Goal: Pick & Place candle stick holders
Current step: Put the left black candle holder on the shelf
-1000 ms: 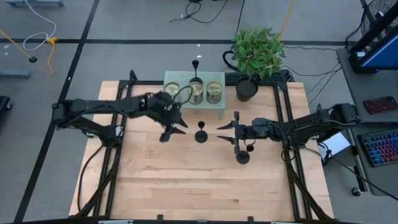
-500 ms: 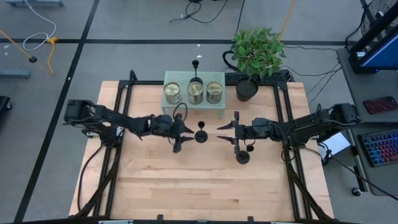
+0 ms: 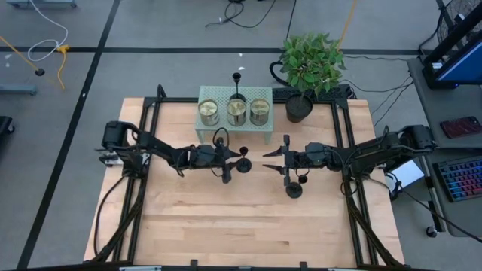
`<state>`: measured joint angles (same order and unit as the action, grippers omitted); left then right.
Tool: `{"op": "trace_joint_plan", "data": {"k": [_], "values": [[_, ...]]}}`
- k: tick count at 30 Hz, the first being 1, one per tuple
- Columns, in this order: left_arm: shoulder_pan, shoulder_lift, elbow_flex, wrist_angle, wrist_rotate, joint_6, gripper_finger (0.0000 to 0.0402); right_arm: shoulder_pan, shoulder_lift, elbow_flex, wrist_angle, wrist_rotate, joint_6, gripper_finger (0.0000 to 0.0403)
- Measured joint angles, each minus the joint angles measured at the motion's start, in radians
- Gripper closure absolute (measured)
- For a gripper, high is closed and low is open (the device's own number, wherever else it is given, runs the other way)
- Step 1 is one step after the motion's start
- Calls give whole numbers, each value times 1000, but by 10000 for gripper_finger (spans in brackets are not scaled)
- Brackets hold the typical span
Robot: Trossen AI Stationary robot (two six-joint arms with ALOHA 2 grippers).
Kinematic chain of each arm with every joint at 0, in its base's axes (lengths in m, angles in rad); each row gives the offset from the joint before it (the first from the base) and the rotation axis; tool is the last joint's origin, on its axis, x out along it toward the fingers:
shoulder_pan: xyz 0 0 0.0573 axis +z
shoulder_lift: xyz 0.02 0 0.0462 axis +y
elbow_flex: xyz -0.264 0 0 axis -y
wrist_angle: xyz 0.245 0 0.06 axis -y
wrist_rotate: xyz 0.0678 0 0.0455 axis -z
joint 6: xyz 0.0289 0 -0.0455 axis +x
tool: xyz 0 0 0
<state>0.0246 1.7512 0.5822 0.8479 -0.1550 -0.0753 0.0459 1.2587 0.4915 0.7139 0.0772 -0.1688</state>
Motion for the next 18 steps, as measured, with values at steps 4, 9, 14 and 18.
{"op": "trace_joint_plan", "data": {"k": [4, 9, 14, 18], "values": [[-1, 0, 30, 1, 1, -12, 257, 0, 0, 0, 0, 0, 0, 257], [-1, 0, 98, -21, 0, 14, 257, 0, 0, 0, 0, 0, 0, 257], [-1, 0, 149, -160, -3, -8, 257, 0, 0, 0, 0, 0, 0, 257], [-1, 0, 149, -174, -49, -9, 259, 0, 0, 0, 0, 0, 0, 257]]}}
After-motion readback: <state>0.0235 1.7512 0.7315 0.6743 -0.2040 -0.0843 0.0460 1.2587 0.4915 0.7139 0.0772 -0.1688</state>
